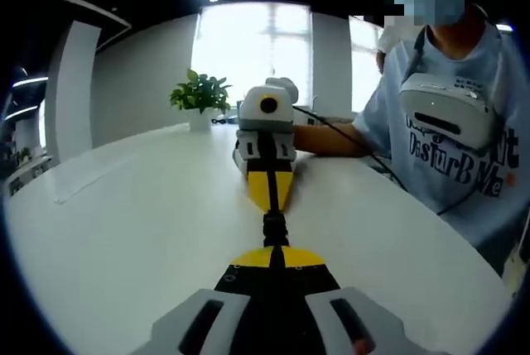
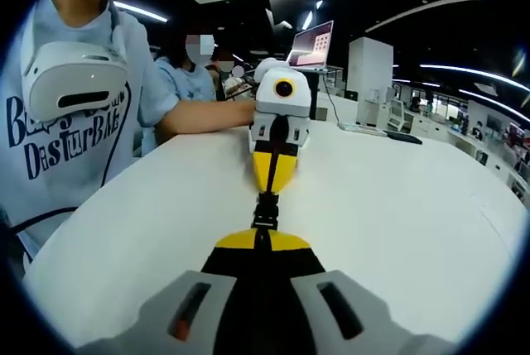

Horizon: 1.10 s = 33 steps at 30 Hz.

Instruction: Snap the two parts of the plastic buckle together until the buckle closes and remains connected.

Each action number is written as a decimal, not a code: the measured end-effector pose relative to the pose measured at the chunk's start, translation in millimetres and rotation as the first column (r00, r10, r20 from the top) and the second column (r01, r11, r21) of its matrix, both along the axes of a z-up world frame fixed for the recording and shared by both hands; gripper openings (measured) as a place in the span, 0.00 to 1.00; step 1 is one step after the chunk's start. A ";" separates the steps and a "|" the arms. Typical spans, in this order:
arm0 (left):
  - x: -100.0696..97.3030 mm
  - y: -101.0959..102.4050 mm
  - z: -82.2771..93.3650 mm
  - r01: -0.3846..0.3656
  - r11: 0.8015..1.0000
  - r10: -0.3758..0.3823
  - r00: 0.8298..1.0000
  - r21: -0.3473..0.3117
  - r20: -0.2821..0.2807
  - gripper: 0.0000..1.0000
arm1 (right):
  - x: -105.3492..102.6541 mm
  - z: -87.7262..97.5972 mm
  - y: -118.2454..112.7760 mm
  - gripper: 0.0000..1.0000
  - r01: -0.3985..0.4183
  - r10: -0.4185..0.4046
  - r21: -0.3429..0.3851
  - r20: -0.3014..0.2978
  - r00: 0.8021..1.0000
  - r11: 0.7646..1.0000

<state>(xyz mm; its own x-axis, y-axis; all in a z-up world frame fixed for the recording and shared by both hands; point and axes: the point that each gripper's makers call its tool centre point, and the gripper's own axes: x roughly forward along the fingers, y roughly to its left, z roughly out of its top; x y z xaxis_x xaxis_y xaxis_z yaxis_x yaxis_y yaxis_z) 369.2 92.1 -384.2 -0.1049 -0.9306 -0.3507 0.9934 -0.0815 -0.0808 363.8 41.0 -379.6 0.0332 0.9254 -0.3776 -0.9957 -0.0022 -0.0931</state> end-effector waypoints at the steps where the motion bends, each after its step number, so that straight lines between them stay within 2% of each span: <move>1: 0.0 0.1 -0.1 0.001 1.000 -0.001 1.000 0.000 0.001 0.00 | 0.2 0.3 0.5 0.02 0.000 0.000 -0.001 -0.002 1.000 1.000; 20: -0.5 -1.7 0.3 0.014 1.000 -0.014 1.000 0.000 0.010 0.00 | 1.3 3.1 4.3 0.01 -0.005 0.005 -0.006 -0.009 1.000 1.000; 33: 1.8 2.4 2.1 -0.009 1.000 0.009 1.000 0.004 -0.011 0.01 | 9.6 5.4 0.1 0.03 0.044 -0.044 -0.010 -0.009 0.999 0.999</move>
